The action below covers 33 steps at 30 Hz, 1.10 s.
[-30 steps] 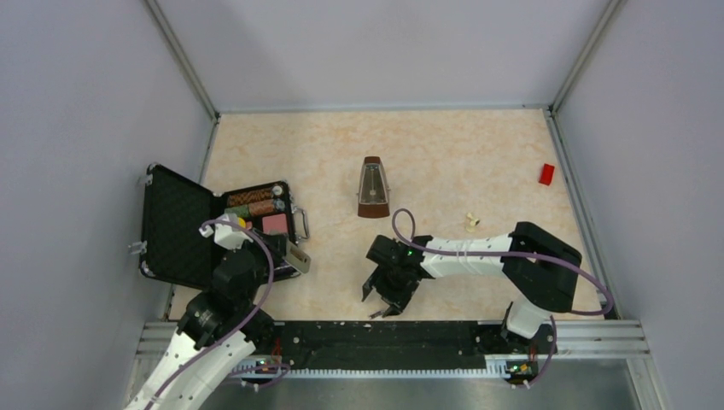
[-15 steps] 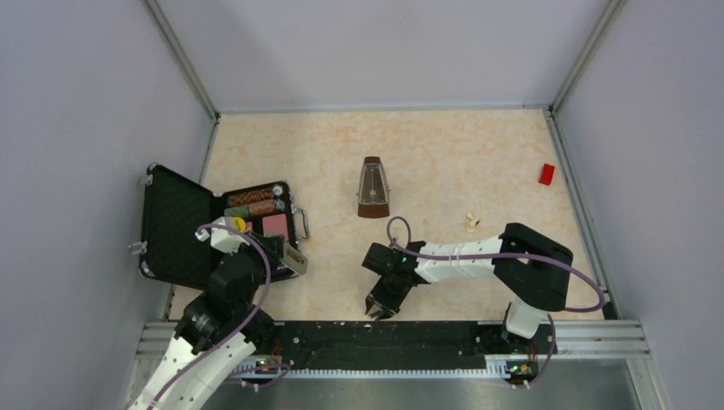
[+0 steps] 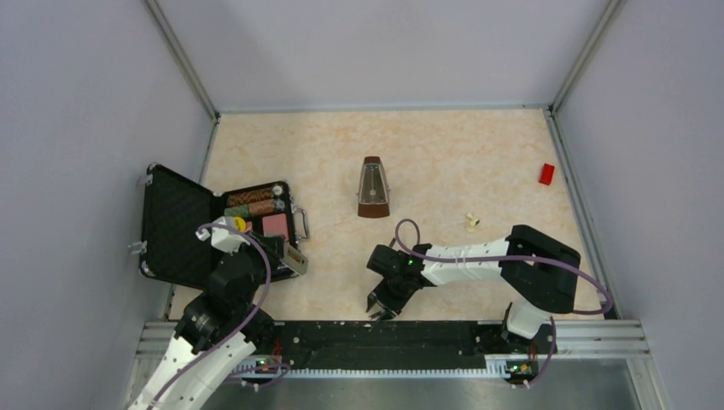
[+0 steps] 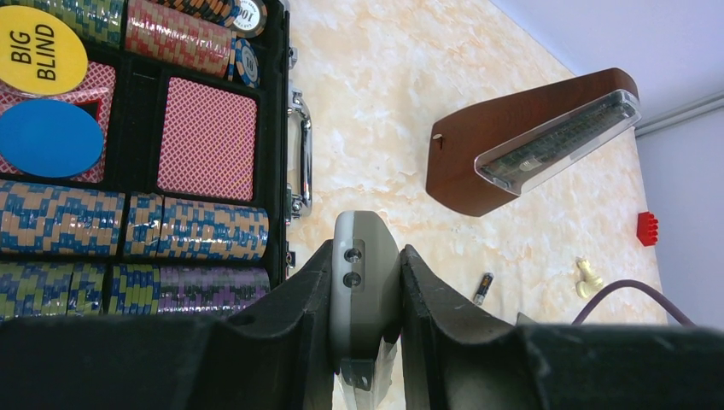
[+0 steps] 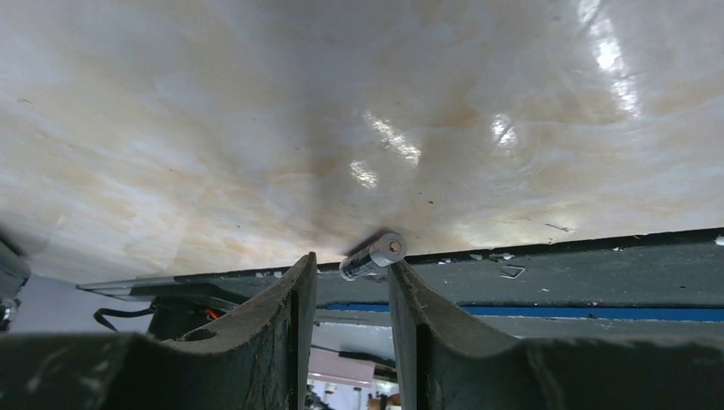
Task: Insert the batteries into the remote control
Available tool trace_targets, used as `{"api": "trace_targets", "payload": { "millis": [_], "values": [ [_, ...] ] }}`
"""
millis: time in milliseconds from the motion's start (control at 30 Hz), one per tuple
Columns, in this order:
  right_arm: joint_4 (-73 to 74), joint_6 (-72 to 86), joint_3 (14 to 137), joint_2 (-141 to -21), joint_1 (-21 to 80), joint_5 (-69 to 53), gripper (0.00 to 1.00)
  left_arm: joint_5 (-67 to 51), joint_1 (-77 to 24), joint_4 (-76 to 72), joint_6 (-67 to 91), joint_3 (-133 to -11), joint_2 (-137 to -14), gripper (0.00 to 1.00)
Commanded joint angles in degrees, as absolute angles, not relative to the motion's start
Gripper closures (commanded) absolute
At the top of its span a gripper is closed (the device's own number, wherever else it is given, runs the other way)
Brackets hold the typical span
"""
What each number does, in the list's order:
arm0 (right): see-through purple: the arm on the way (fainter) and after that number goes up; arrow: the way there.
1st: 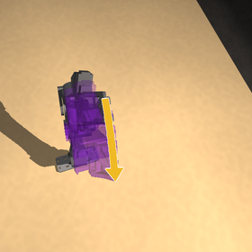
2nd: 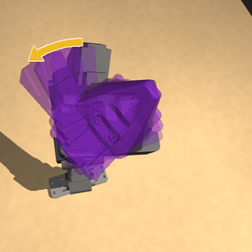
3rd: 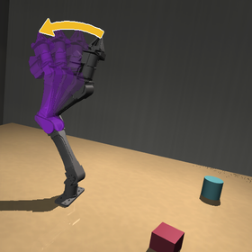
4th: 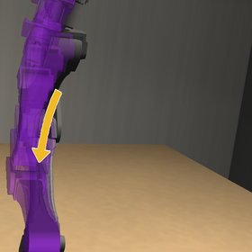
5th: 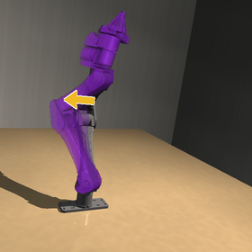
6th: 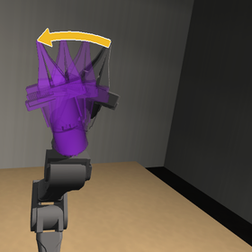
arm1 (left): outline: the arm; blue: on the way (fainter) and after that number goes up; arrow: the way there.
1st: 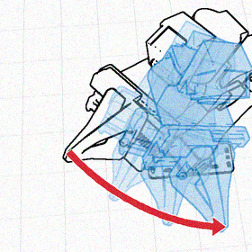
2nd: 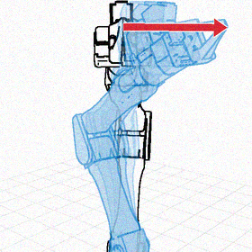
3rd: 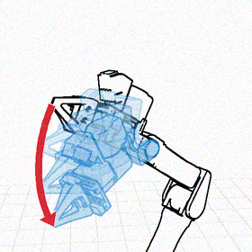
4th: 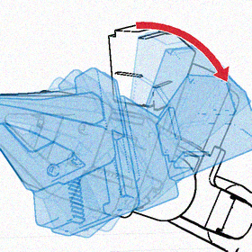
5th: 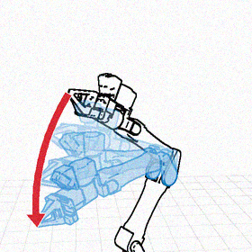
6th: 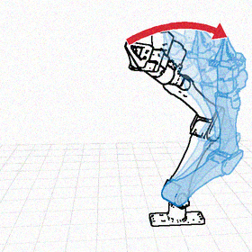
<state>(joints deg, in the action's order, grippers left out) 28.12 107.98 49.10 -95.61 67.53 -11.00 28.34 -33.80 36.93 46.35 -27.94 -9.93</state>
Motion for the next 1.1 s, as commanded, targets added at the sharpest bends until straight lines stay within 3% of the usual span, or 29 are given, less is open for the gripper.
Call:
{"api": "trace_targets", "payload": {
  "millis": [0,300,600,833,1067],
  "values": [
    [29.02,111.07,44.63,-94.14,68.03,-6.58,0.63,27.91,-33.82,34.11,45.92,-27.95,-9.79,1.00],
    [29.23,113.45,42.15,-92.31,67.80,-5.10,0.68,27.93,-33.76,34.10,46.17,-28.04,-9.97,1.00],
    [29.89,114.34,41.21,-92.02,67.40,-4.46,0.81,27.56,-33.77,34.10,46.20,-27.94,-10.00,1.00],
    [29.97,112.00,42.78,-91.62,67.15,-2.03,0.98,26.18,-33.79,33.14,45.66,-27.86,-10.21,1.00],
    [32.19,105.51,45.72,-88.03,66.77,6.46,1.00,19.97,-33.77,28.70,43.37,-27.53,-12.33,1.00]
  ]
}}
